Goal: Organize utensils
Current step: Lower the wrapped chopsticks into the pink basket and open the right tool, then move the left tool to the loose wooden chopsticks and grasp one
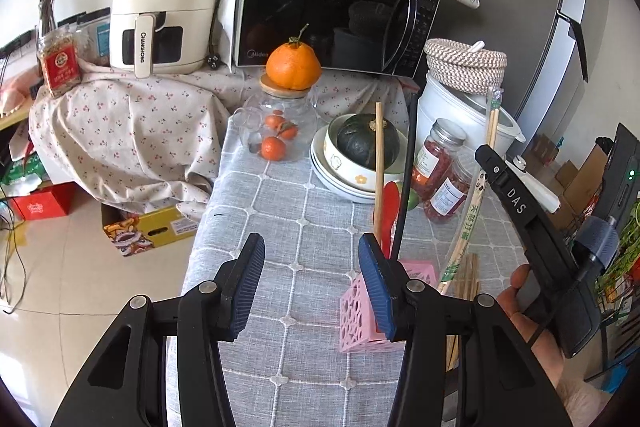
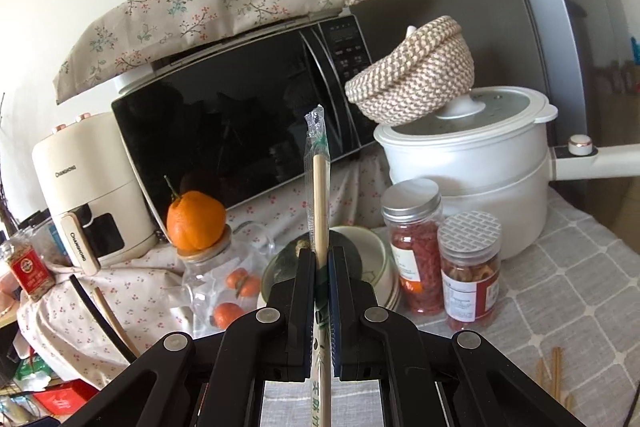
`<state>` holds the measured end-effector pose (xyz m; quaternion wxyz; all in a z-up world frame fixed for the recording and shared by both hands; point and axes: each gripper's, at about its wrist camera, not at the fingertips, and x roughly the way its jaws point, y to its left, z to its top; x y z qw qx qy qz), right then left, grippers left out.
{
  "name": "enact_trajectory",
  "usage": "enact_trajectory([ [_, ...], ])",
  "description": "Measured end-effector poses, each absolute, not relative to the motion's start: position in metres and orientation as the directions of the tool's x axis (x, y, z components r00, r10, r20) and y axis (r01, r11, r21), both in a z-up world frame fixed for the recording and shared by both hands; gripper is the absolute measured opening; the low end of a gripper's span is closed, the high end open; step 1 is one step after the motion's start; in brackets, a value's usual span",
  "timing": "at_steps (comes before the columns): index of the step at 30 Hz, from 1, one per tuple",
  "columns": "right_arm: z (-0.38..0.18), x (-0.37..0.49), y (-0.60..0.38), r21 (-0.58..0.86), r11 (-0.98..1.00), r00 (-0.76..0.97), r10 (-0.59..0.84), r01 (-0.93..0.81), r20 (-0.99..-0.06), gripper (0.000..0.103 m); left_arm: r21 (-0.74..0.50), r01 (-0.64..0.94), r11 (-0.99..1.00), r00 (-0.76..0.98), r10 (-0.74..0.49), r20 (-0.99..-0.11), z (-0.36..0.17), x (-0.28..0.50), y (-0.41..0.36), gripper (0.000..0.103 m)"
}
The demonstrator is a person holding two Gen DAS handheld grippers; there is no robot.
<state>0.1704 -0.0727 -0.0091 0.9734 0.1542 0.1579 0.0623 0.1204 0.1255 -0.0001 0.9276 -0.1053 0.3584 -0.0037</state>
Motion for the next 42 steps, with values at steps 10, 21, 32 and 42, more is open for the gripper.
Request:
enact_trajectory([
  [10, -0.043, 0.168, -0.075, 0.392, 0.917, 0.87, 0.256, -0.08, -0.421, 0.011, -0.188, -0.068, 0.98, 0.732, -0.079, -0.677, -0.007, 0.119, 0.125, 0.052],
  [21, -0.016, 0.151, -0.112, 0.426, 0.897, 0.781, 0.35, -0.12, -0.517, 0.041, -0.241, -0.015, 0.97, 0.644, -0.175, -0.745, -0.018, 0.118, 0.112, 0.052],
  [32, -0.012, 0.117, -0.185, 0.327, 0.945, 0.711, 0.239, -0.015, -0.661, 0.062, -0.211, 0.06, 0.976, 0.553, -0.208, -0.807, -0.025, 0.098, 0.07, 0.067],
  [42, -0.027, 0.095, -0.244, 0.295, 0.955, 0.617, 0.22, 0.022, -0.756, 0.074, -0.142, 0.163, 0.976, 0.505, -0.206, -0.838, -0.026, 0.082, 0.021, 0.071],
])
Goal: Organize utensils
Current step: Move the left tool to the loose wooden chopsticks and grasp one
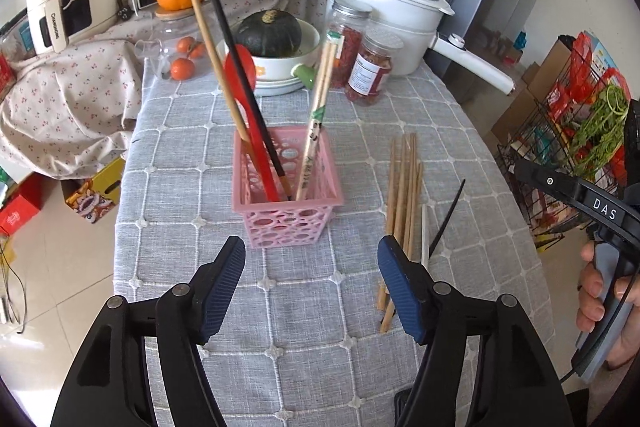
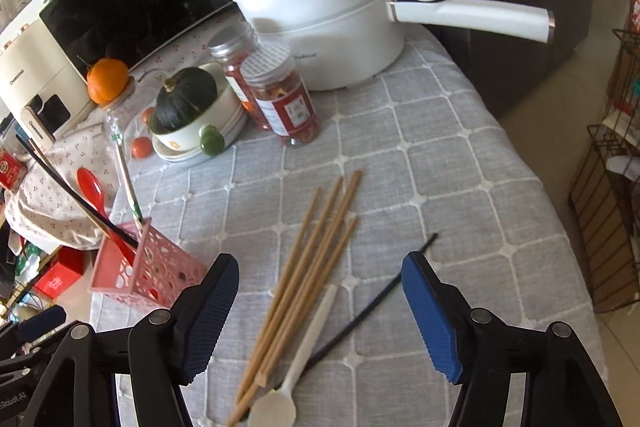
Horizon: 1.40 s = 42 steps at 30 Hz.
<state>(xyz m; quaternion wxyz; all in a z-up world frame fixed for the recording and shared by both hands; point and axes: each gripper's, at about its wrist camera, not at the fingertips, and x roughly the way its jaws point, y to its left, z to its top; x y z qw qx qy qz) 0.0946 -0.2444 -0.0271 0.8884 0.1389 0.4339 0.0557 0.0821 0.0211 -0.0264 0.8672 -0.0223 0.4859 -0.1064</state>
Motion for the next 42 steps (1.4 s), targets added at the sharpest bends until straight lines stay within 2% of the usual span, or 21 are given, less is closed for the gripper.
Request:
enact_trajectory([
  [11, -0.055, 0.084, -0.294, 0.281, 0.955, 0.508, 0.197, 0.095, -0.838, 0.076, -0.085, 0.269, 0.959, 0.44, -0.201, -0.875, -0.036, 0.076, -0.037, 0.071],
  [17, -0.064, 0.082, -0.306, 0.266, 0.958, 0.472, 0.187, 0.105, -0.862, 0.079, -0.145, 0.316, 0.937, 0.344, -0.256, -0.903, -0.047, 0.096, -0.067, 0.071],
  [20, -0.069, 0.085, -0.31, 0.264, 0.959, 0.458, 0.188, 0.108, -0.869, 0.079, -0.133, 0.304, 0.943, 0.331, -0.236, -0.914, -0.053, 0.115, -0.081, 0.069],
  [25, -0.081, 0.091, -0.315, 0.271, 0.956, 0.43, 0.198, 0.113, -0.881, 0.08, -0.137, 0.292, 0.946, 0.299, -0.227, -0.927, -0.069, 0.154, -0.103, 0.034],
  [28, -0.091, 0.097, -0.318, 0.269, 0.956, 0.41, 0.201, 0.115, -0.89, 0.08, -0.112, 0.3, 0.947, 0.3, -0.205, -0.931, -0.085, 0.178, -0.115, 0.021],
  [33, -0.103, 0.104, -0.324, 0.288, 0.948, 0.387, 0.217, 0.134, -0.896, 0.08, -0.116, 0.273, 0.955, 0.281, -0.195, -0.94, -0.113, 0.216, -0.126, 0.011],
  [42, -0.122, 0.113, -0.334, 0.32, 0.935, 0.345, 0.253, 0.153, -0.904, 0.08, 0.006, 0.274, 0.962, 0.279, -0.074, -0.957, -0.141, 0.247, -0.147, 0.008],
])
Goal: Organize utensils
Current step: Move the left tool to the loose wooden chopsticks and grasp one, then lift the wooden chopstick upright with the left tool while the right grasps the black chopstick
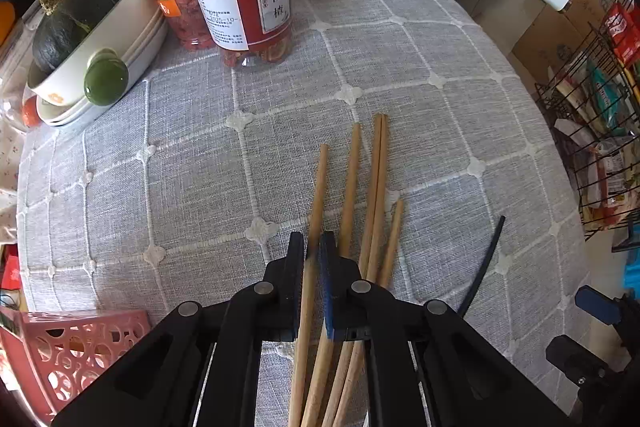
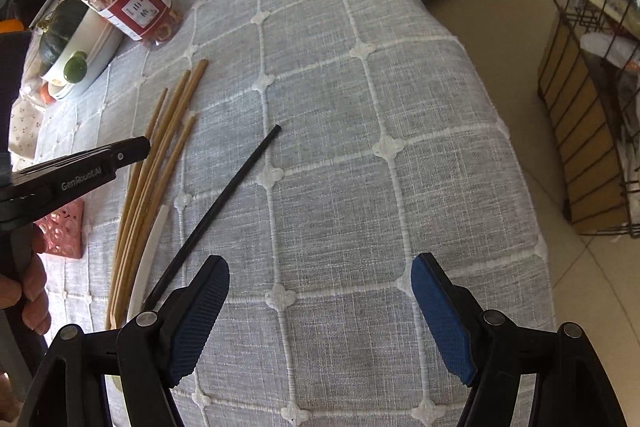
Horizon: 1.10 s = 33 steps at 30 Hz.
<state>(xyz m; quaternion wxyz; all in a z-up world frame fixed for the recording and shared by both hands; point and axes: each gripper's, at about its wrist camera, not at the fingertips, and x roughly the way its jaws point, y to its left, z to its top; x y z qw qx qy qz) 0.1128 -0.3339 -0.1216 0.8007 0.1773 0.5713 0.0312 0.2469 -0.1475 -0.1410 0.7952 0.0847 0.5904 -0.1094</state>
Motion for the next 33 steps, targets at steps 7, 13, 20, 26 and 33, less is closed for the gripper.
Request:
enact_trajectory([
  [7, -0.126, 0.115, -0.338, 0.317, 0.933, 0.338, 0.246, 0.172, -0.908, 0.08, 0.038, 0.274, 0.961, 0.299, -0.047, -0.953, -0.145, 0.248, -0.151, 0.007],
  [13, -0.116, 0.113, -0.338, 0.318, 0.929, 0.357, 0.237, 0.187, -0.903, 0.08, 0.058, 0.306, 0.95, 0.406, -0.076, -0.911, -0.095, 0.216, -0.143, 0.006],
  [20, -0.104, 0.11, -0.326, 0.309, 0.932, 0.371, 0.224, 0.191, -0.901, 0.08, 0.009, 0.304, 0.953, 0.543, -0.165, -0.823, -0.016, 0.16, -0.103, 0.006],
  [26, -0.101, 0.111, -0.308, 0.298, 0.938, 0.359, 0.221, 0.176, -0.907, 0.08, -0.032, 0.321, 0.947, 0.61, -0.232, -0.758, 0.024, 0.109, -0.065, 0.006],
  [33, -0.107, 0.117, -0.287, 0.275, 0.945, 0.339, 0.204, 0.176, -0.918, 0.08, -0.118, 0.271, 0.955, 0.67, -0.275, -0.69, 0.031, 0.066, -0.014, 0.006],
])
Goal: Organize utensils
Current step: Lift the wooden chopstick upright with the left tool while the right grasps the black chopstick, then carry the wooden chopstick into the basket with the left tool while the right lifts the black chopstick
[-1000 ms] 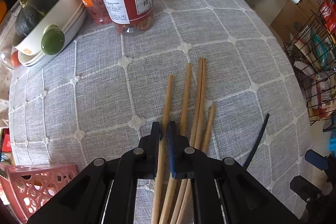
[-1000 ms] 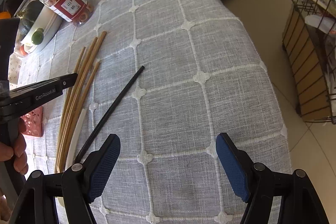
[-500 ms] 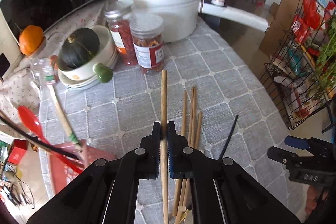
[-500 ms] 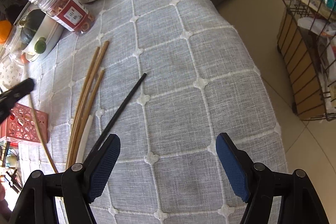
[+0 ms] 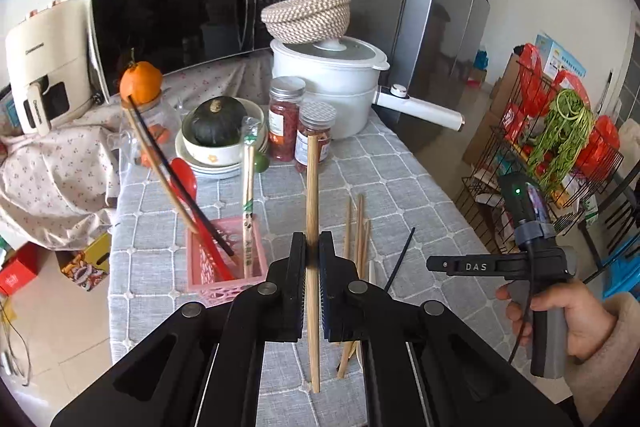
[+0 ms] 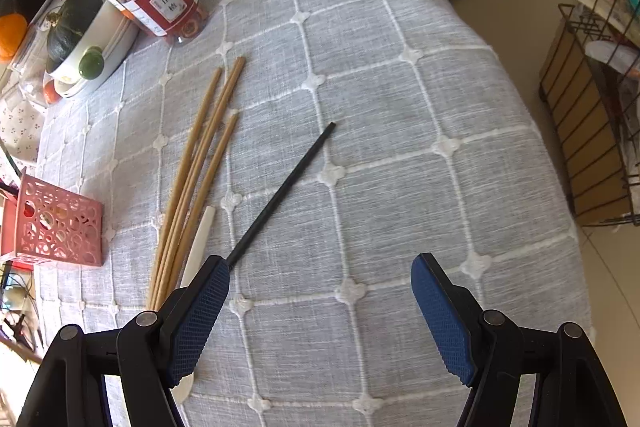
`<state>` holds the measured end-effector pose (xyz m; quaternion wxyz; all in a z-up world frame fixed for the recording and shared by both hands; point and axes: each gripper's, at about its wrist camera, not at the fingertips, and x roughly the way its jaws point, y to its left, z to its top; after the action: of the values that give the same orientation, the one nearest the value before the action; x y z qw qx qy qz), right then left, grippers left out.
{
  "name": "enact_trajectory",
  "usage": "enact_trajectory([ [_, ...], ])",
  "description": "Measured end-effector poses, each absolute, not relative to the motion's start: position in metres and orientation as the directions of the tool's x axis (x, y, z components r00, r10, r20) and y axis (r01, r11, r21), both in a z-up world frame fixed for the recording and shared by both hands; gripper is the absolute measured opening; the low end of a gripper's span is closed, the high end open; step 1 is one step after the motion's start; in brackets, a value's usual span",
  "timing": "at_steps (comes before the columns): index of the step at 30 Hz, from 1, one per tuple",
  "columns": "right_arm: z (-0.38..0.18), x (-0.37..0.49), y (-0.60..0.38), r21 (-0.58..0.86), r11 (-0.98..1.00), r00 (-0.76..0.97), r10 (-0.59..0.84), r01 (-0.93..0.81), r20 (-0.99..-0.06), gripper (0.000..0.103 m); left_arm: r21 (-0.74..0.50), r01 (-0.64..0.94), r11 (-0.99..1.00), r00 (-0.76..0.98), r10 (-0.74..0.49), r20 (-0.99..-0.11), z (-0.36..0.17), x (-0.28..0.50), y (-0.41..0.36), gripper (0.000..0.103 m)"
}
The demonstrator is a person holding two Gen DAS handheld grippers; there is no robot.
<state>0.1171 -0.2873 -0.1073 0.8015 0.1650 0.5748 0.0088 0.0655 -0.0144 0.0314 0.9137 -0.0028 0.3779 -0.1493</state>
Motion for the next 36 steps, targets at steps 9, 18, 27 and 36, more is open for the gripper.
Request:
enact_trajectory([
  [9, -0.139, 0.144, -0.251, 0.207, 0.964, 0.282, 0.155, 0.166, -0.947, 0.08, -0.184, 0.245, 0.952, 0.669, -0.303, -0.679, 0.022, 0.065, 0.025, 0.006],
  [18, -0.148, 0.159, -0.22, -0.002, 0.987, 0.306, -0.052, 0.161, -0.951, 0.073, -0.224, 0.212, 0.951, 0.651, -0.308, -0.693, 0.011, 0.076, 0.049, 0.006],
  [27, -0.143, 0.162, -0.215, 0.031, 0.984, 0.319, -0.026, 0.174, -0.948, 0.018, -0.229, 0.212, 0.95, 0.659, -0.312, -0.685, 0.013, 0.073, 0.05, 0.006],
  [36, -0.146, 0.165, -0.251, 0.197, 0.966, 0.341, 0.131, 0.169, -0.931, 0.004, -0.233, 0.201, 0.952, 0.675, -0.307, -0.672, 0.017, 0.072, 0.05, 0.006],
])
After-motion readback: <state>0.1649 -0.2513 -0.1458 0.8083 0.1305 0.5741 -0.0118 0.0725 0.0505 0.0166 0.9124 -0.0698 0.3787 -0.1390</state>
